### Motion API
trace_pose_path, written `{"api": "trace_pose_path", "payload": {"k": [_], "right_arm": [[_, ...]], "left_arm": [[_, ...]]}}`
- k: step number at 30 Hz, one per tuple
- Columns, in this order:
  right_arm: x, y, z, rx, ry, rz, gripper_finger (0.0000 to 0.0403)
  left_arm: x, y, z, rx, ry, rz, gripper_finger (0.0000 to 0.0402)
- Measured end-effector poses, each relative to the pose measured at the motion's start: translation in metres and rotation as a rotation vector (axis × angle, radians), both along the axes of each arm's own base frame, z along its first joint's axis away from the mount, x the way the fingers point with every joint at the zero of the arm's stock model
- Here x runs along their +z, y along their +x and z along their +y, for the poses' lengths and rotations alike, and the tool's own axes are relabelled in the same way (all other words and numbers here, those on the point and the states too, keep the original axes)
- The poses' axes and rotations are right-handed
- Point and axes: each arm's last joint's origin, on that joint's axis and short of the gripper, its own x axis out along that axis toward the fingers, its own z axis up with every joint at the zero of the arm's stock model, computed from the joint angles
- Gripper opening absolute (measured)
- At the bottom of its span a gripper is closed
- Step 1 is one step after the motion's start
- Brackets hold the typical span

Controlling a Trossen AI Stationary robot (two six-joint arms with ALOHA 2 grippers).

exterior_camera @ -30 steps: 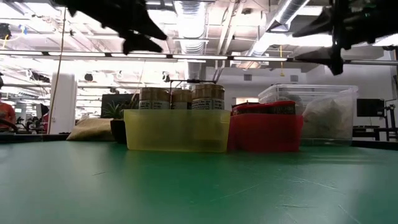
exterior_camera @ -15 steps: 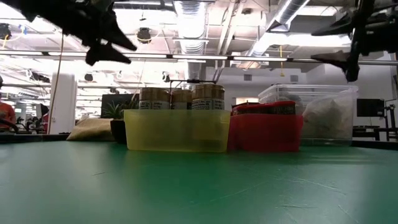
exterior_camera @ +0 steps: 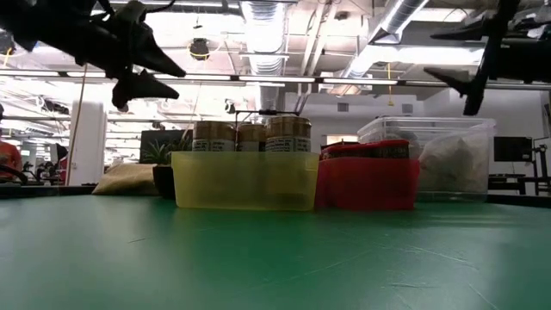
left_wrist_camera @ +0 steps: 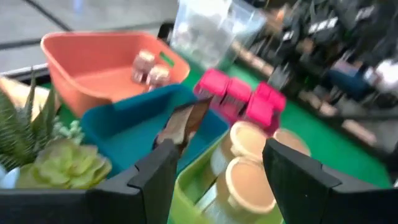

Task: Sort spices by type
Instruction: Return to Home Position

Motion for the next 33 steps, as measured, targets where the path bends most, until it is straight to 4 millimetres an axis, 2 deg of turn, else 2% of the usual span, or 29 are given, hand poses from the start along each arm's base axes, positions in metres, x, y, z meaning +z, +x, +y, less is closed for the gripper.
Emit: {"api": "trace_pose_path", "payload": {"k": [6, 14, 21, 33], "right_arm": [[0.013, -0.007, -0.001, -0.108, -0.084, -0.099, 0.0282], [0.008, -0.004, 0.001, -0.033, 0.02, -0.106, 0.0282], [0.004, -0.001, 0.005, 0.019, 0.007, -0.046, 0.0282], [-0.005, 0.002, 0.005, 0.024, 0.015, 0.052, 0.0282]], "left_arm": [[-0.019, -0.007, -0.002, 0.023, -0.006, -0.174, 0.0215], [-0.053, -0.015, -0.009, -0.025, -0.01, -0.116, 0.0173], [-0.083, -0.021, -0.012, -0.032, -0.077, -0.055, 0.0154], [-0.086, -0.022, -0.01, 0.021, 0.015, 0.006, 0.0154]]}}
